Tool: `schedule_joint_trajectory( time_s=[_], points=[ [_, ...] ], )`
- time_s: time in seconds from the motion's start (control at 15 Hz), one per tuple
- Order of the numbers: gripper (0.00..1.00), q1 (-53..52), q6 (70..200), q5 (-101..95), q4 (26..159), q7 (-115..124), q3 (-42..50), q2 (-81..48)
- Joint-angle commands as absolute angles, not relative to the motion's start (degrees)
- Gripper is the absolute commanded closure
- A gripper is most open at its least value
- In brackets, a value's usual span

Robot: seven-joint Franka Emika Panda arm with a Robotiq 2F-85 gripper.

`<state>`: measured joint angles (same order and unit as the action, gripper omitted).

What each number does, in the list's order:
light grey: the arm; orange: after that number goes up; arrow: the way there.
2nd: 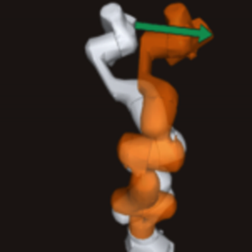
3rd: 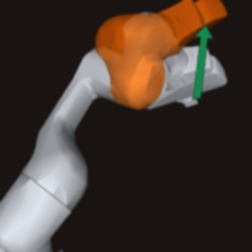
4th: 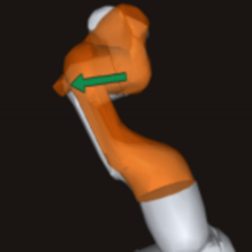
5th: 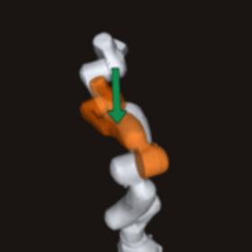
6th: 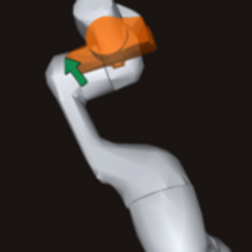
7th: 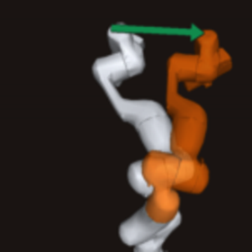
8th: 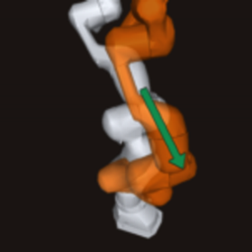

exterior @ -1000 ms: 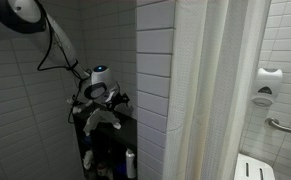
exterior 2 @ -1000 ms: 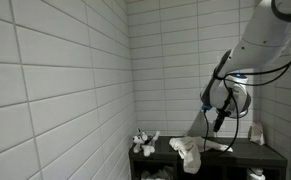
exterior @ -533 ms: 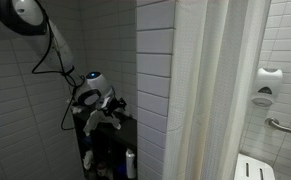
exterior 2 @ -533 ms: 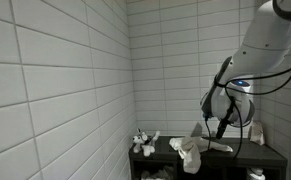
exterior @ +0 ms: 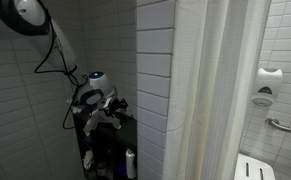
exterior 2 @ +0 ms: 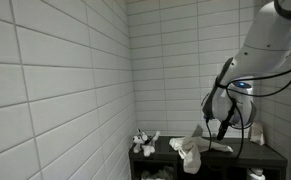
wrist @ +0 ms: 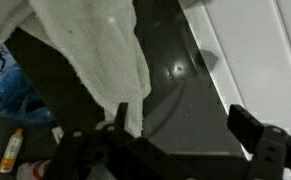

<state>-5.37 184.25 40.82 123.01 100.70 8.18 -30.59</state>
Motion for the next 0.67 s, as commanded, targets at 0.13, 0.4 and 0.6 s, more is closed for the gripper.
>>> schedule_joint_trajectory(
  time_s=[0.13,0.4,0.6],
  points=[
    [0.00,-5.43,175.13,40.33,120.67,102.61,11.87,-30.24],
    [0.00,-6.96,170.33,39.72,119.63,104.77,15.34,-30.64],
    [0.00,-8.55,170.33,39.72,120.11,106.18,17.13,-30.82]
  ],
)
